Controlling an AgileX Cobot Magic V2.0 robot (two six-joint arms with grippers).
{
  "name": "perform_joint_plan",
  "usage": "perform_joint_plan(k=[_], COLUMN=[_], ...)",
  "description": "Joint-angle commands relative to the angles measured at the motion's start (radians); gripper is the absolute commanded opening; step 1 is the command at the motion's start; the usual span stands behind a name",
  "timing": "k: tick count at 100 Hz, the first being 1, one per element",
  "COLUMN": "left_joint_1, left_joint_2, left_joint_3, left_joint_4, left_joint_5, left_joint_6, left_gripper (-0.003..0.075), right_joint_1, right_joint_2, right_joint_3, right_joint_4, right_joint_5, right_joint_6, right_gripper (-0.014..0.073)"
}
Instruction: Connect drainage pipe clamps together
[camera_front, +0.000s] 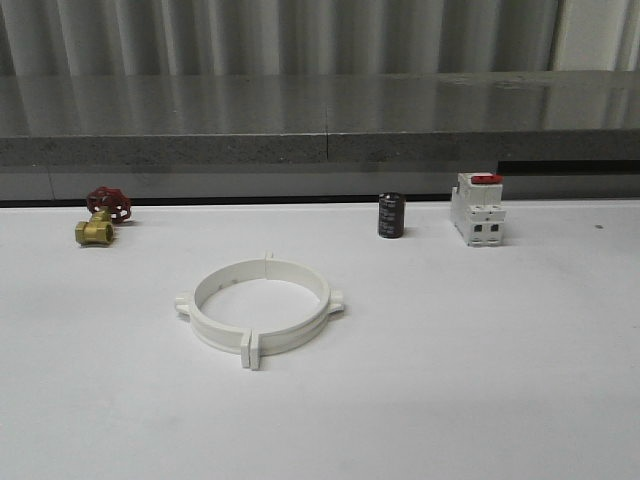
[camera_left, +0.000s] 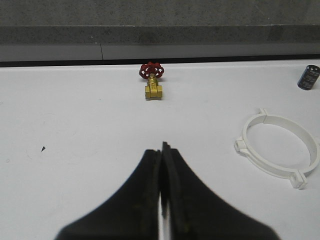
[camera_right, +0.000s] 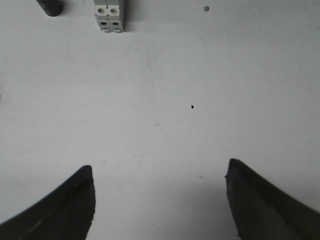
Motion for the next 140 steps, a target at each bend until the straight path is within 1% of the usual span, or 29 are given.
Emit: perform_joint_plan(k=[1, 18, 25, 32, 42, 56, 62, 140], left_joint_1=[-0.005, -0.005, -0.005, -0.005, -0.005, -0.005, -0.005, -0.005], left_joint_2=[0.004, 0.004, 0.004, 0.004, 0.004, 0.004, 0.004, 0.004], left_joint_3=[-0.027, -0.027, -0.027, -0.027, -0.027, -0.027, -0.027, -0.027], left_joint_4=[0.001, 0.001, 0.001, 0.001, 0.001, 0.001, 0.001, 0.001], left_joint_5=[-0.072, -0.072, -0.072, -0.072, -0.072, -0.072, -0.072, -0.072], left_joint_6=[-0.001, -0.001, -0.001, -0.001, -0.001, -0.001, -0.001, -0.001], left_gripper=[-0.0021, -0.0021, -0.0021, -0.0021, -0.0021, -0.0021, -0.0021, -0.0021], right_joint_1=[-0.007, -0.007, -0.007, -0.007, -0.007, -0.007, -0.007, -0.007], right_joint_2=[-0.103, -0.281, -0.345, -0.398, -0.447, -0.468, -0.468, -0.468], right_joint_3=[0.054, 0.168, 0.196, 0.212, 0.22, 0.22, 0.22, 0.221], right_joint_4=[-0.002, -0.002, -0.002, -0.003, -0.003, -0.003, -0.003, -0.01], right_joint_5=[-0.061, -0.056, -0.053, -0.053, -0.05, -0.048, -0.048, -0.05], right_joint_6=[-0.014, -0.014, -0.014, -0.014, -0.014, -0.014, -0.014, -0.014], right_gripper=[0.0541, 0.0534, 0.0487, 0.0399, 0.0227, 0.0005, -0.0069, -0.0067])
